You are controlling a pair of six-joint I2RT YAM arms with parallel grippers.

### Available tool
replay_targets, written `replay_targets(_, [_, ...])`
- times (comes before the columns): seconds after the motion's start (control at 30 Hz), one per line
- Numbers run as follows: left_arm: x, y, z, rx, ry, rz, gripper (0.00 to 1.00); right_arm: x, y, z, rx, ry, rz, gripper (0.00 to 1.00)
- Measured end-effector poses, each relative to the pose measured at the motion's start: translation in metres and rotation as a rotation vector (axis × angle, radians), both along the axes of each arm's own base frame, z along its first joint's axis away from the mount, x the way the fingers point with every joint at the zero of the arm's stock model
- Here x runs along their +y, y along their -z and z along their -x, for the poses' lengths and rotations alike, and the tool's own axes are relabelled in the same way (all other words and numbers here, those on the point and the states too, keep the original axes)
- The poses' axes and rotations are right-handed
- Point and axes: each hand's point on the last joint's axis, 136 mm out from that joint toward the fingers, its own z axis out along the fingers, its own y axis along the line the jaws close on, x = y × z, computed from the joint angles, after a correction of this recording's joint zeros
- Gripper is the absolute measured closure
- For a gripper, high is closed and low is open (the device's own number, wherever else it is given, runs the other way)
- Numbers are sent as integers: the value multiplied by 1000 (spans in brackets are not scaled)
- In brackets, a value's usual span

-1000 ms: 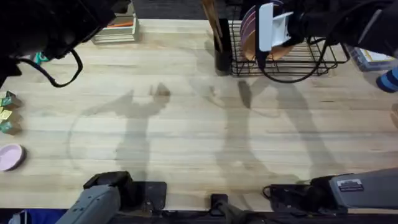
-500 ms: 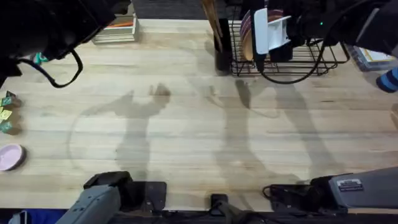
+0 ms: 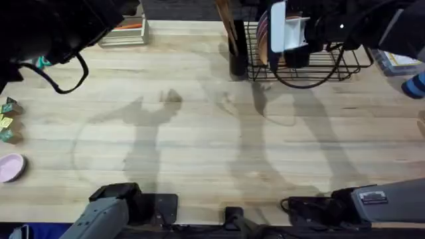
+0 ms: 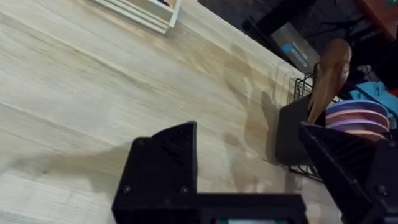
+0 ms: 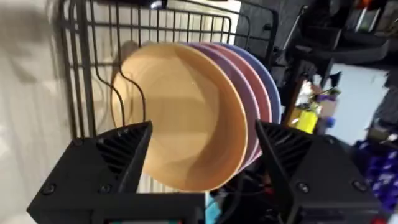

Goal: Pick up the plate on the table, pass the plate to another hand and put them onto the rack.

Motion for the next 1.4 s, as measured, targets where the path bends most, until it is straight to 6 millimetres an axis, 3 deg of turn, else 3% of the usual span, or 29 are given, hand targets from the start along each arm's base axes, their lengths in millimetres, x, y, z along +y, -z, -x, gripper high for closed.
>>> replay_targets(0.2, [0,0,0,0,0,0,7,10,-19,20,53,104,-144,3])
replay_targets(0.23, [0,0,0,0,0,0,7,12,-23,26,67,122,-167,3])
replay_targets(0.27, [0,0,0,0,0,0,7,15,-36,59,145,196,-249,3])
replay_targets(0.37, [0,0,0,0,0,0,9,17,-46,82,193,252,-310,3])
replay_targets(0.73, [-1,0,0,-1,8,3,7,10,-115,137,222,584,-779,4])
replay_targets(0.8, [-8,-1,0,-6,67,-16,7,6,-134,157,234,674,-933,5])
replay_targets(0.9, [-16,-1,0,-13,130,-35,7,4,-145,170,232,709,-1012,4])
replay_targets(1.13, [-34,6,10,8,297,-85,7,-1,-156,194,253,774,-1130,4])
replay_targets(1.4, [-44,18,22,53,399,-123,7,-7,-140,204,352,935,-1210,4])
